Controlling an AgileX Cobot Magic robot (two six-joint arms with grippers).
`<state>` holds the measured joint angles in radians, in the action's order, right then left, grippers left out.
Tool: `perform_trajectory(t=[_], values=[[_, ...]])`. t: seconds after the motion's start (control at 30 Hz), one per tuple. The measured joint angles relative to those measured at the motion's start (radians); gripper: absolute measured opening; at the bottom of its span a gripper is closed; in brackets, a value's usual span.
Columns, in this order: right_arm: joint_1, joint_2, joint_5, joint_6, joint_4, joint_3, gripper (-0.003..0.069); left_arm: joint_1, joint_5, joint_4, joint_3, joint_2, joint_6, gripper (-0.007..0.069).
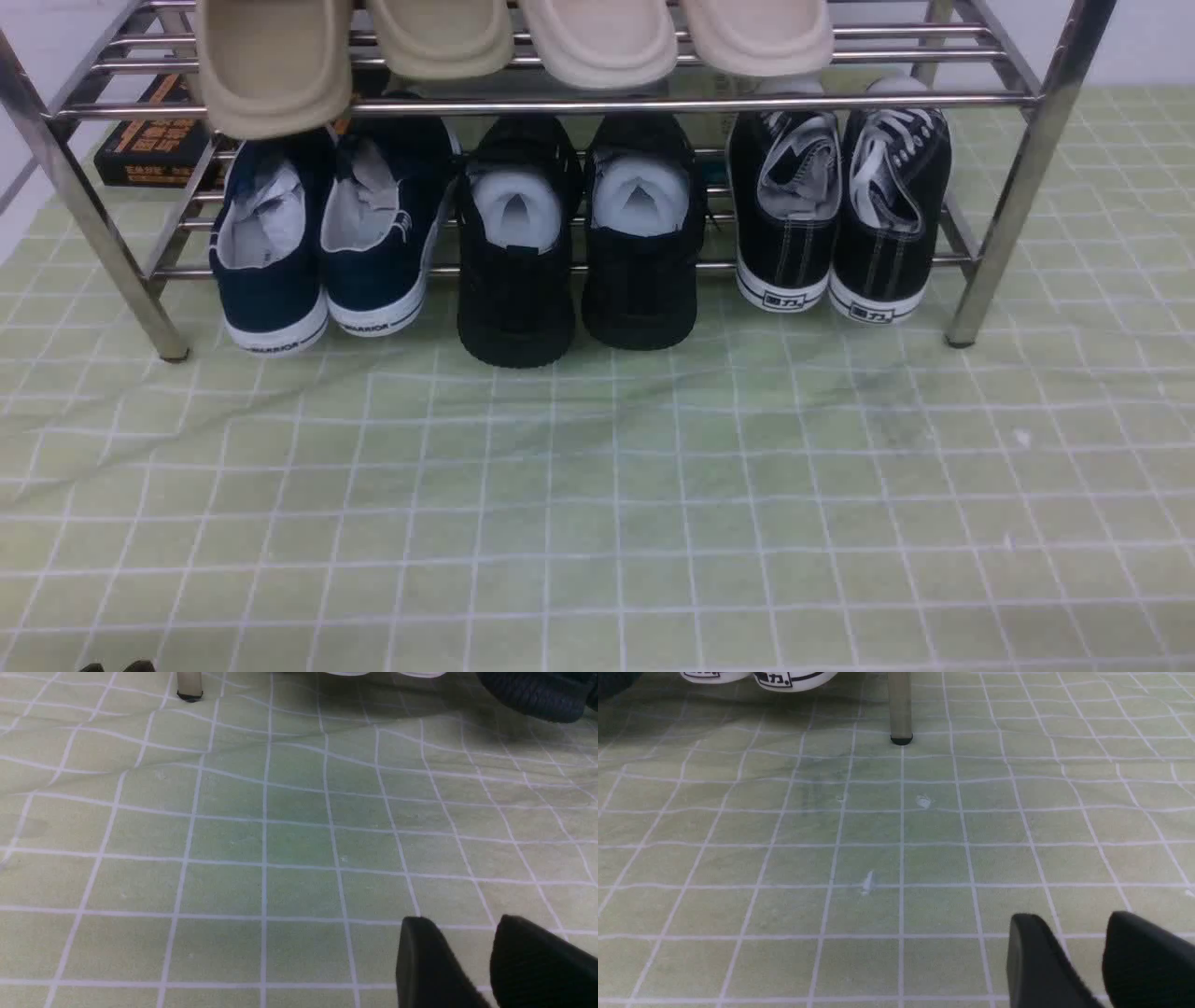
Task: Take the shoes off the shelf with your hand from the green coffee tablecloth.
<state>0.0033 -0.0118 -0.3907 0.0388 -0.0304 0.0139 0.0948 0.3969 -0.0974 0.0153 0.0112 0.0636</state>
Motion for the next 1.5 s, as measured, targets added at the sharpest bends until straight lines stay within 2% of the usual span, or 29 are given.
perform_trajectory(t=[1.07,1.13,1.27,1.37,1.5], values=[[0.0,0.0,0.005,0.003,0.008,0.0,0.0242,0.0,0.0,0.0,0.0,0.0,0.0,0.0242],[0.0,0.0,0.017,0.084,-0.093,0.0,0.0242,0.0,0.0,0.0,0.0,0.0,0.0,0.0242],[0.0,0.0,0.031,0.292,-0.395,0.008,0.0242,0.0,0.0,0.0,0.0,0.0,0.0,0.0242],[0.0,0.0,0.029,0.37,-0.552,0.009,0.0242,0.0,0.0,0.0,0.0,0.0,0.0,0.0242],[0.0,0.0,0.031,0.381,-0.621,0.009,0.0242,0.0,0.0,0.0,0.0,0.0,0.0,0.0242]])
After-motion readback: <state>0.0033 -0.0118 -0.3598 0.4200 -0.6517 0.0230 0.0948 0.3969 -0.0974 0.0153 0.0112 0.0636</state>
